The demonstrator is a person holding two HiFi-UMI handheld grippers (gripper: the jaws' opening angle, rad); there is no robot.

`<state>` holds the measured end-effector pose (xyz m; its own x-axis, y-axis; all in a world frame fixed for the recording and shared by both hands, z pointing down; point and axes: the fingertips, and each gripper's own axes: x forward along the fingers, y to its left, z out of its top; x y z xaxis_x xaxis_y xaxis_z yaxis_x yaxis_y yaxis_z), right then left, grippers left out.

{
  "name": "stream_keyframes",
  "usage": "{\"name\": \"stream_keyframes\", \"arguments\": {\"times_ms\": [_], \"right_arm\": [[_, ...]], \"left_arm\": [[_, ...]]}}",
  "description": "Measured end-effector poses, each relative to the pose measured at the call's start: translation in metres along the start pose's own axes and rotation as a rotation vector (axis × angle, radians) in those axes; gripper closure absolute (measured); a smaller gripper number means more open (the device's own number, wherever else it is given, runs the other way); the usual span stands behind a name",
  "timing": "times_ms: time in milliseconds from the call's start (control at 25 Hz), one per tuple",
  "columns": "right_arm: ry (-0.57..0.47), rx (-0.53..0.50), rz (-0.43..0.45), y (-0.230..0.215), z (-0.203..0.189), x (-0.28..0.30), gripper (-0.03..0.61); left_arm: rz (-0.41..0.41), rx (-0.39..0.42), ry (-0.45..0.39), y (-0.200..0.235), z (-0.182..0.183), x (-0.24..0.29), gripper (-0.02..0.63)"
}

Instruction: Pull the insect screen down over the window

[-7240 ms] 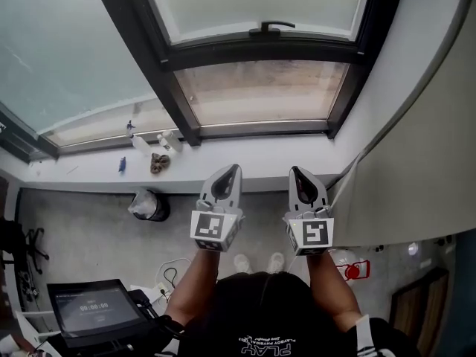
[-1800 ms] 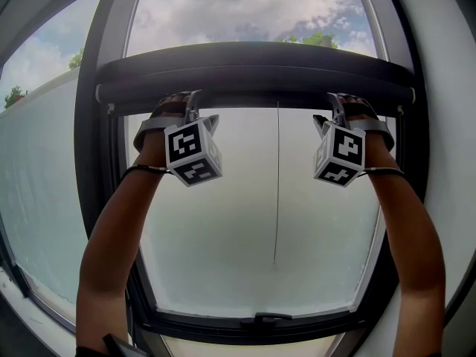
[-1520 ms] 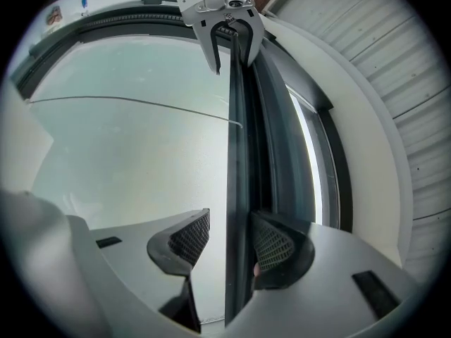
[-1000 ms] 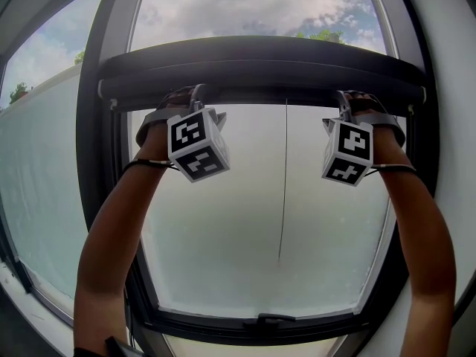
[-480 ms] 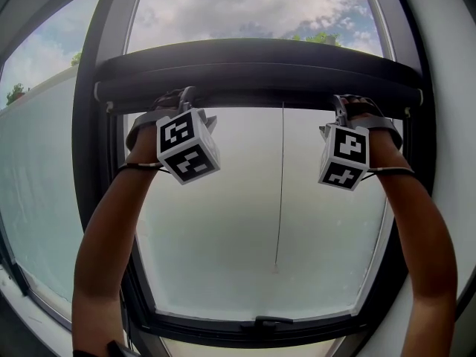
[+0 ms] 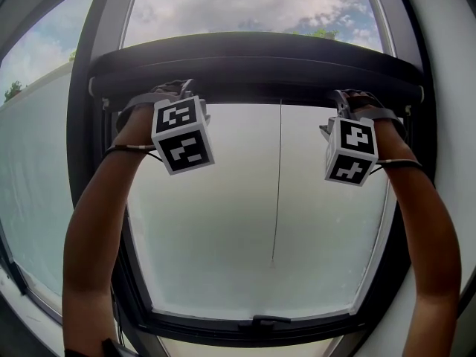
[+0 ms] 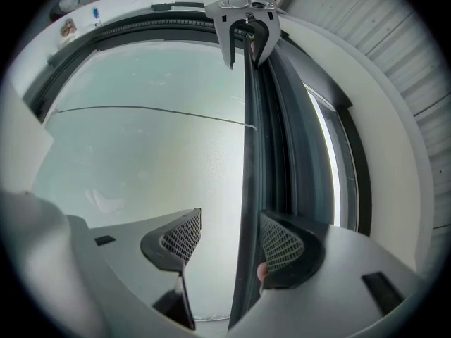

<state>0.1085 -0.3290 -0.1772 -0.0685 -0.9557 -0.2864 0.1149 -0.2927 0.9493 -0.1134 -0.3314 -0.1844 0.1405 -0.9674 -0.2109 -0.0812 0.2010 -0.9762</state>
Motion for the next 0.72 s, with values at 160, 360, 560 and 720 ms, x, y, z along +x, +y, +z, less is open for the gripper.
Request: {"name": "stream_keyframes", "arguments": {"times_ms": [160,360,560,720], "right_arm": [[-0.002,-0.002,0.049,0.005,0.002,-0.004,0.336],[-0.018,0.026,0.058,0.008,0.003,-0.006,0.336],[-0.026,0.011,0.048,0.009,0.004,-0.007,0.336],[-0.04,0.001,0.017,0.005,0.005,-0.011,0.336]], "left_arm": [[-0.067,-0.004,-0.027,-0.005,0.003,-0.006,0.437],[-0.086,-0.003,-0.025,-0.011,0.002,-0.006,0.437],[-0.089,-0.004,-0.034,-0.012,0.004,-0.008,0.437],[-0.087,0.005,-0.006,-0.016,0.0,-0.004,0.437]]}}
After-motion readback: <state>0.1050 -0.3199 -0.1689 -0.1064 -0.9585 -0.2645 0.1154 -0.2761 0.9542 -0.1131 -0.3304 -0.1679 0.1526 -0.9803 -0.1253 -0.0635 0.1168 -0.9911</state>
